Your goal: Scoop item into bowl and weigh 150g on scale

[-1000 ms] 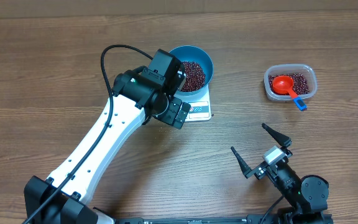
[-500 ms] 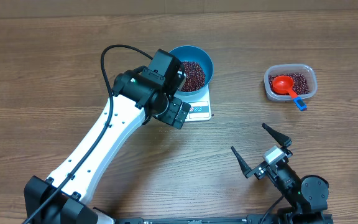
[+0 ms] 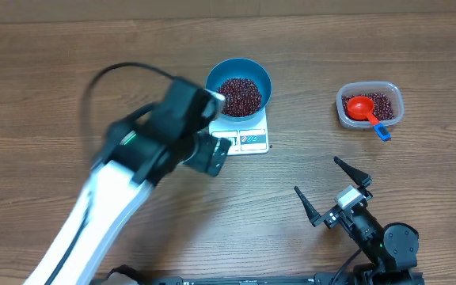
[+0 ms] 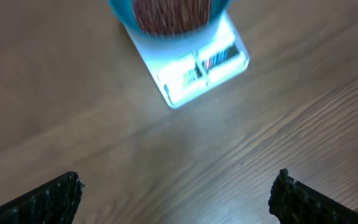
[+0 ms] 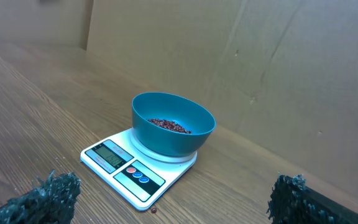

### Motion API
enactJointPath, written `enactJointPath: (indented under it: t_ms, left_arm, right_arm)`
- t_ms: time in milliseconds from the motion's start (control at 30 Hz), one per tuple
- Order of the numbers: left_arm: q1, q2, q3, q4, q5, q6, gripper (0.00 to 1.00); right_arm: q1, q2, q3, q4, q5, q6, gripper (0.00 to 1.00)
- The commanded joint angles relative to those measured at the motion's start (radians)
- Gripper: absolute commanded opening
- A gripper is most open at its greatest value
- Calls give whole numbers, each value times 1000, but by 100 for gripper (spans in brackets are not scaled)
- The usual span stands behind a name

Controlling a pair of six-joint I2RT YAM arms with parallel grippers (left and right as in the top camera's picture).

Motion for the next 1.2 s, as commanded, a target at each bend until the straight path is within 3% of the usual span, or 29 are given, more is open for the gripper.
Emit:
enactJointPath:
  t_ms: [0, 200, 633, 933, 1167]
  left_arm:
    - [39, -163, -6, 26, -28, 15, 99]
    - [243, -432, -202, 225, 63, 2, 100]
    - [552, -1046, -995, 758, 149, -280, 100]
    - [616, -1242, -1365, 1178, 150, -433, 100]
    - [616, -1300, -1467, 1307, 105, -458, 100]
  right_arm:
    - [0, -9, -10, 2, 9, 2, 100]
    - [0, -9, -10, 2, 9, 3, 100]
    - [0, -9, -10, 2, 9, 2, 100]
    - [0, -9, -10, 2, 9, 3, 100]
    - [0, -9, -10, 2, 10, 2, 100]
